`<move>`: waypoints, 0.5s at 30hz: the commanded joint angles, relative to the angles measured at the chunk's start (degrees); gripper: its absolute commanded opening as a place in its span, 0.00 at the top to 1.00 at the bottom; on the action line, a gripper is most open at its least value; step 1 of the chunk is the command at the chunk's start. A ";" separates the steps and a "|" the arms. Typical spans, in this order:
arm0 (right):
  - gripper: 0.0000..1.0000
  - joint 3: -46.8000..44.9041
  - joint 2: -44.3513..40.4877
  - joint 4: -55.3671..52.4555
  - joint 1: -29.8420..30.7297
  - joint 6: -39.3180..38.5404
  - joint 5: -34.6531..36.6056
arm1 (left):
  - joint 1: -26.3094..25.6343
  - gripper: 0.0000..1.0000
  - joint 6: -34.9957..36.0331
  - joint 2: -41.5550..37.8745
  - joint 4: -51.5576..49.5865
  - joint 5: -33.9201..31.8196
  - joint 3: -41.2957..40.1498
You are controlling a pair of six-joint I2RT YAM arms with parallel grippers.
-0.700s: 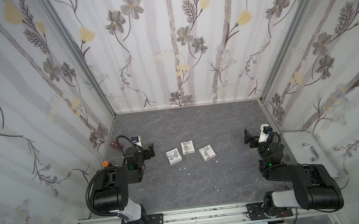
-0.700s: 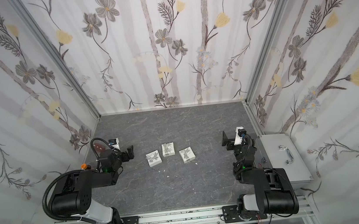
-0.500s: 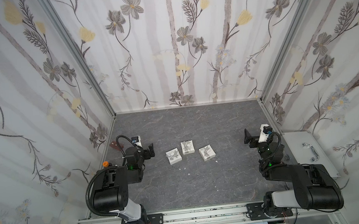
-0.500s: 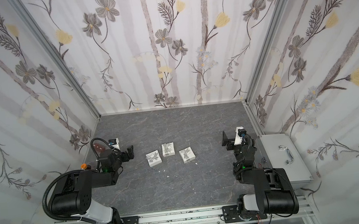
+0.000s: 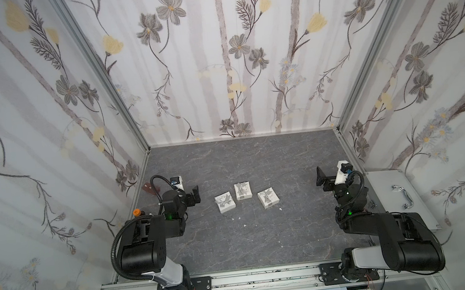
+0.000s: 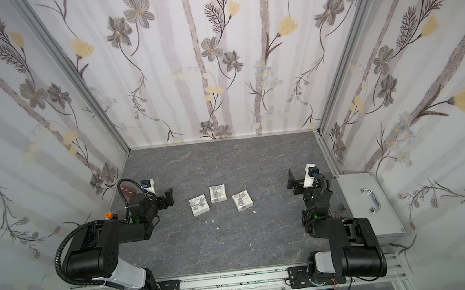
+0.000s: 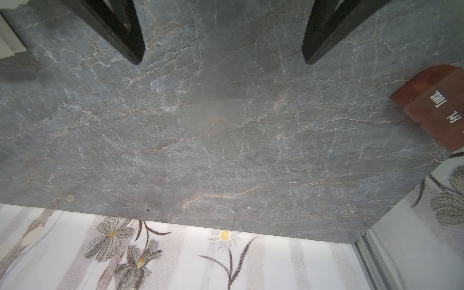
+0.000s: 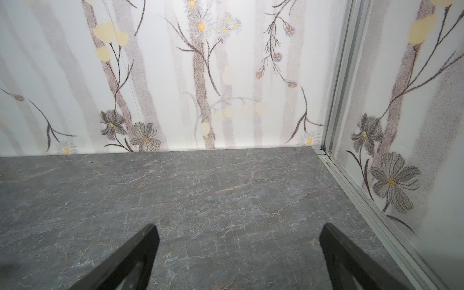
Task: Take the necklace out of the lift-off lid jewelry box
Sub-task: Pick up the jewelry box from the center of the board.
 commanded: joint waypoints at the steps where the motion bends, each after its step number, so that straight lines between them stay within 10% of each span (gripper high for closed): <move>1: 0.00 0.31 0.18 2.20 -0.01 -0.26 -0.85 | 0.09 0.00 0.01 0.10 2.26 -0.01 0.32; 15: 0.00 0.07 -3.57 -0.14 0.11 -0.04 0.16 | -0.09 0.00 -1.72 -2.11 5.12 -5.02 -2.14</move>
